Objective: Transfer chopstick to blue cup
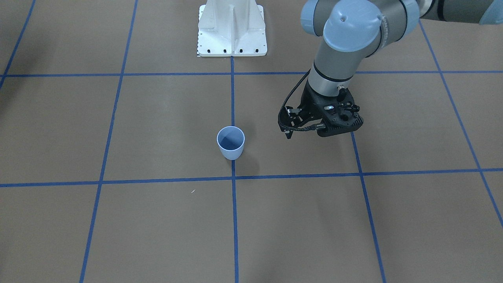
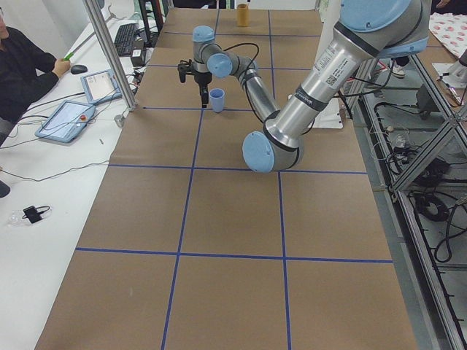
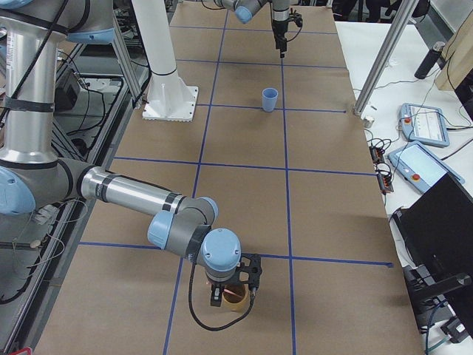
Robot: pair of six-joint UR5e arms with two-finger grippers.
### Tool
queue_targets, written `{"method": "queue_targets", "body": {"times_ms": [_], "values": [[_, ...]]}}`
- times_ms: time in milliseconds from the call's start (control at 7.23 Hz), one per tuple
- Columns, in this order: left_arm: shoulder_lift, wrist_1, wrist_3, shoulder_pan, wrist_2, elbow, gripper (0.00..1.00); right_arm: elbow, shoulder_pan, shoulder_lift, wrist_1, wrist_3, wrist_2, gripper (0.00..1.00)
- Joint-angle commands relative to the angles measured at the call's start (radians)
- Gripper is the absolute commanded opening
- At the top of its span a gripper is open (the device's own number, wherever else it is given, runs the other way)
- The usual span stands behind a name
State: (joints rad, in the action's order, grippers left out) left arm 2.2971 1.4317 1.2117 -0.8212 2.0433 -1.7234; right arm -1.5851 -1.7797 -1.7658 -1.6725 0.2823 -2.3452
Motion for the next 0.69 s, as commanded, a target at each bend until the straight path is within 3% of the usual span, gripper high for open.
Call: {"method": "queue_targets", "body": {"times_ms": [0,277,553], "values": [[0.001,-0.005,-0.001,0.002,0.0,-0.001,0.99,-0.009,-0.021,-0.004,0.002,0.0,0.003,0.7],[0.001,-0.005,0.0,0.002,0.0,-0.001,0.99,-0.007,-0.023,0.003,0.002,0.001,0.006,0.6],[-0.001,-0.005,0.0,0.005,0.0,0.004,0.99,-0.009,-0.023,0.005,0.002,0.002,0.009,0.4]]}}
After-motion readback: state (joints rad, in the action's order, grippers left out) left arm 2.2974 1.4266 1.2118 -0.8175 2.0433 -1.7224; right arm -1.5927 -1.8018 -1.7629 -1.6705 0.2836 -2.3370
